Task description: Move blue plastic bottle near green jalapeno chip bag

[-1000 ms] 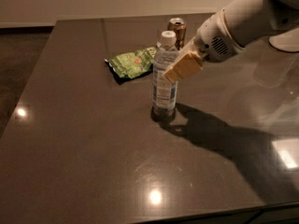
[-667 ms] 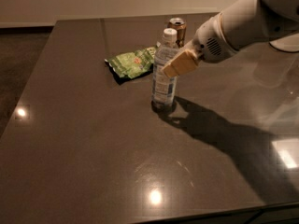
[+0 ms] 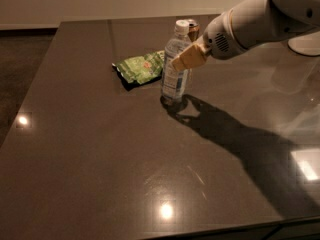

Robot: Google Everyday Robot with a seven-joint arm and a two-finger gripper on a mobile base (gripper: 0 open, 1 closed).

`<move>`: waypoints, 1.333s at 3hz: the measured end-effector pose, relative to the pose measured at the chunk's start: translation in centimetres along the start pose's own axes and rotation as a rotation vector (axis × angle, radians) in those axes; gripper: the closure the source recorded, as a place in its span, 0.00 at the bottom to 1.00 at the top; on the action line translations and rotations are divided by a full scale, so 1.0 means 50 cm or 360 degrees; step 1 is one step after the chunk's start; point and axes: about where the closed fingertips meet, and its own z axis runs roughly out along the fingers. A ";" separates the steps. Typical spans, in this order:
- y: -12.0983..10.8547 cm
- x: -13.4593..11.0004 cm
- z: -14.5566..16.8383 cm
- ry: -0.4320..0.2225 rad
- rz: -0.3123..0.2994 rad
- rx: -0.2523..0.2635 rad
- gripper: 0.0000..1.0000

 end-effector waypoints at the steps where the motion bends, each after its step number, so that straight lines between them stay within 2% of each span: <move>1: -0.020 -0.021 0.015 0.0000 0.0003 0.0030 1.00; 2: -0.031 -0.035 0.029 0.0006 -0.0009 0.0045 0.82; 4: -0.027 -0.048 0.057 0.0020 -0.0054 0.0032 0.36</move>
Offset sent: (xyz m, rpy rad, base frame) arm 0.0413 0.0099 0.0035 -0.0284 -0.0218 -0.0269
